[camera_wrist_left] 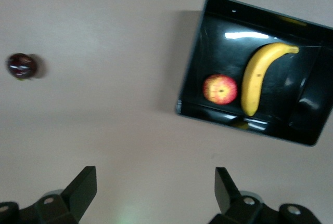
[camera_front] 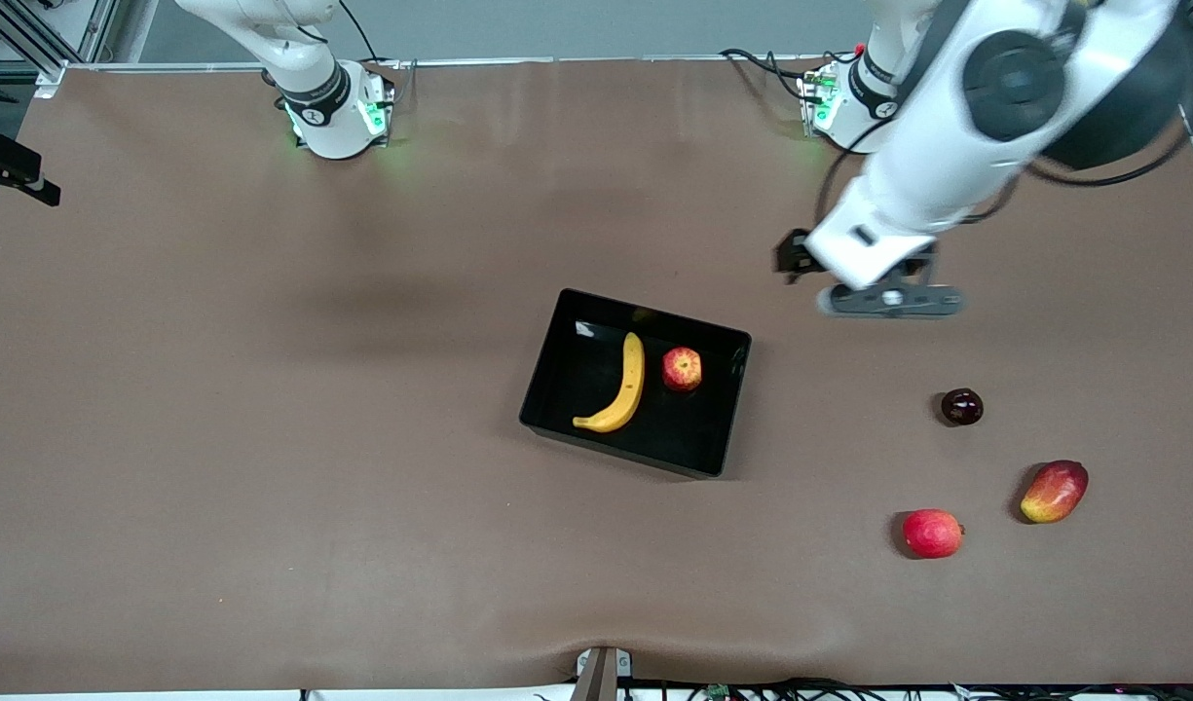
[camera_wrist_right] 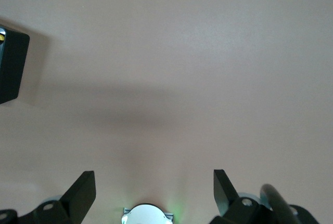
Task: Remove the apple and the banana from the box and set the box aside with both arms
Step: 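Lower the left gripper into the tray and grasp the red apple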
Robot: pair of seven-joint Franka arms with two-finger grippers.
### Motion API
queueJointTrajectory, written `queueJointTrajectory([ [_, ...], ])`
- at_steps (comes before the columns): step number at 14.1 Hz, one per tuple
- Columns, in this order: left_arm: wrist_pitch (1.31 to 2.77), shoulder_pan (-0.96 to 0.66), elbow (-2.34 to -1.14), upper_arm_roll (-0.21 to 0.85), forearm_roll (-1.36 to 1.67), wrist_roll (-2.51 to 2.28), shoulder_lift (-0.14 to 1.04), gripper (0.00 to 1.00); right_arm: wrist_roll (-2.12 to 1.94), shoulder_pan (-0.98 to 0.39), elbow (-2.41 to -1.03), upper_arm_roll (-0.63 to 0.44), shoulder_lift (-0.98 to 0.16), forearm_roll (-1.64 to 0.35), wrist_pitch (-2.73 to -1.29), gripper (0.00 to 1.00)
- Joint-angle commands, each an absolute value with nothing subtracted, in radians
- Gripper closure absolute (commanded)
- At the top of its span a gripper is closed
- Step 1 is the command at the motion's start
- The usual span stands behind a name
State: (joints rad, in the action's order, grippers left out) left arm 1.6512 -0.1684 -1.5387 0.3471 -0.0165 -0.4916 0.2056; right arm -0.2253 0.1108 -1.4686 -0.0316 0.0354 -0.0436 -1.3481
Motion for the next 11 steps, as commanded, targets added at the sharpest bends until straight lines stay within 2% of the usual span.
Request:
queueJointTrajectory([
  [1,1.704,-0.251,-1.505,0.348,-0.049,-0.575,0.306,0.00,-0.238,0.135,-1.456,-0.017,0.023,-0.058,-1.341,0.00],
  [8,1.928,-0.373,-1.468,0.342,-0.101,-0.672,0.521,0.00,-0.236,0.137,-1.459,-0.017,-0.005,-0.058,-1.338,0.00],
  [11,1.953,-0.393,-1.448,0.339,-0.190,-0.687,0.575,0.00,-0.236,0.138,-1.462,-0.017,-0.015,-0.057,-1.336,0.00],
])
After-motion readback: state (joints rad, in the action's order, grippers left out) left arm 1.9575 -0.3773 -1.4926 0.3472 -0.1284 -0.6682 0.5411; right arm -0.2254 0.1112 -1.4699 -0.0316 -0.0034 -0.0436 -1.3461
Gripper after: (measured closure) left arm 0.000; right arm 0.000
